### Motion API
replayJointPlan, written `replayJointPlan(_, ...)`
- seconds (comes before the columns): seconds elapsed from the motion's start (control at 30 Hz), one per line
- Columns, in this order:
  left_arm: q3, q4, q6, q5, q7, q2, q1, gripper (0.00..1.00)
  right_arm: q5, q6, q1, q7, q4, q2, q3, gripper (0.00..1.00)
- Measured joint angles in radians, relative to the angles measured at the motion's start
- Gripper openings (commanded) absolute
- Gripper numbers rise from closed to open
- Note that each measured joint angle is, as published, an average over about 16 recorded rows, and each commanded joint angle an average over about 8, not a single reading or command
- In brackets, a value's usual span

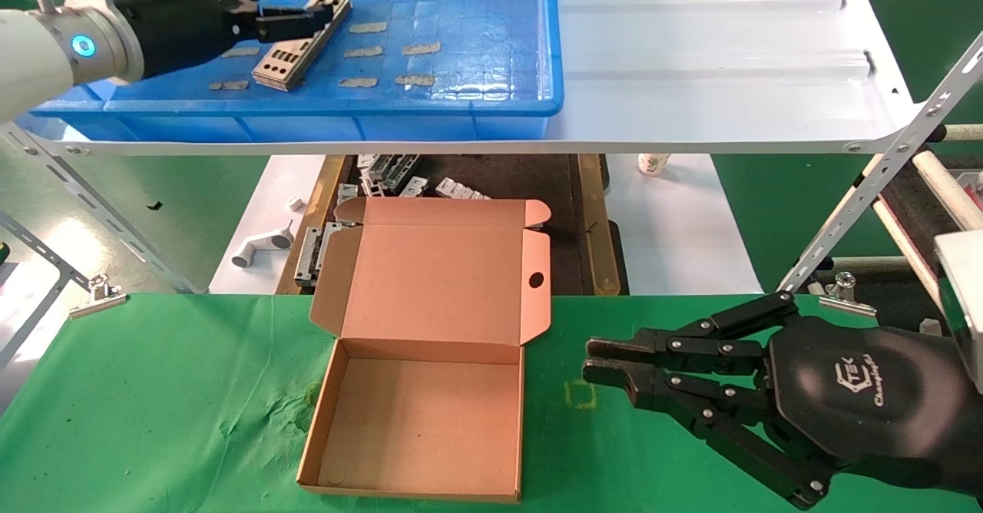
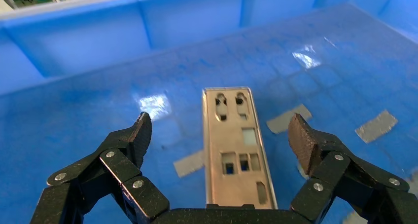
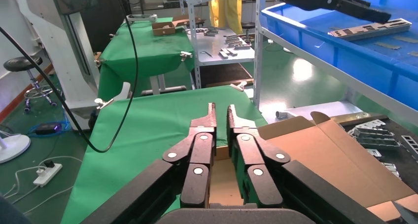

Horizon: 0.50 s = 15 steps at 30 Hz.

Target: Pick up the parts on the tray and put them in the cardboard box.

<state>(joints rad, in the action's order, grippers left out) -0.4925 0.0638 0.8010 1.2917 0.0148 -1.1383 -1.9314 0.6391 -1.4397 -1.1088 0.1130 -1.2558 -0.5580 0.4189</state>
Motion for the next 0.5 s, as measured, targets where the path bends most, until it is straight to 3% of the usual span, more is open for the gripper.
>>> replayJointPlan(0.13, -0.003, -0.021, 0.004, 0.004, -0.004, -0.007, -0.006, 1.00, 0.000, 0.000, 0.000, 0.000, 0.000, 0.000, 0.000, 0.00)
replayJointPlan(0.2, -0.004, -0.027, 0.007, 0.006, -0.008, -0.009, -0.008, 0.90, 0.000, 0.000, 0.000, 0.000, 0.000, 0.000, 0.000, 0.00)
replayJointPlan(0.27, -0.005, -0.032, 0.009, 0.007, -0.012, -0.011, -0.009, 0.74, 0.000, 0.000, 0.000, 0.000, 0.000, 0.000, 0.000, 0.00)
replayJointPlan(0.4, -0.006, -0.040, 0.007, 0.008, -0.019, -0.016, -0.012, 0.25, 0.000, 0.000, 0.000, 0.000, 0.000, 0.000, 0.000, 0.00)
replayJointPlan(0.5, -0.006, -0.046, 0.002, 0.008, -0.022, -0.020, -0.012, 0.05, 0.000, 0.000, 0.000, 0.000, 0.000, 0.000, 0.000, 0.00)
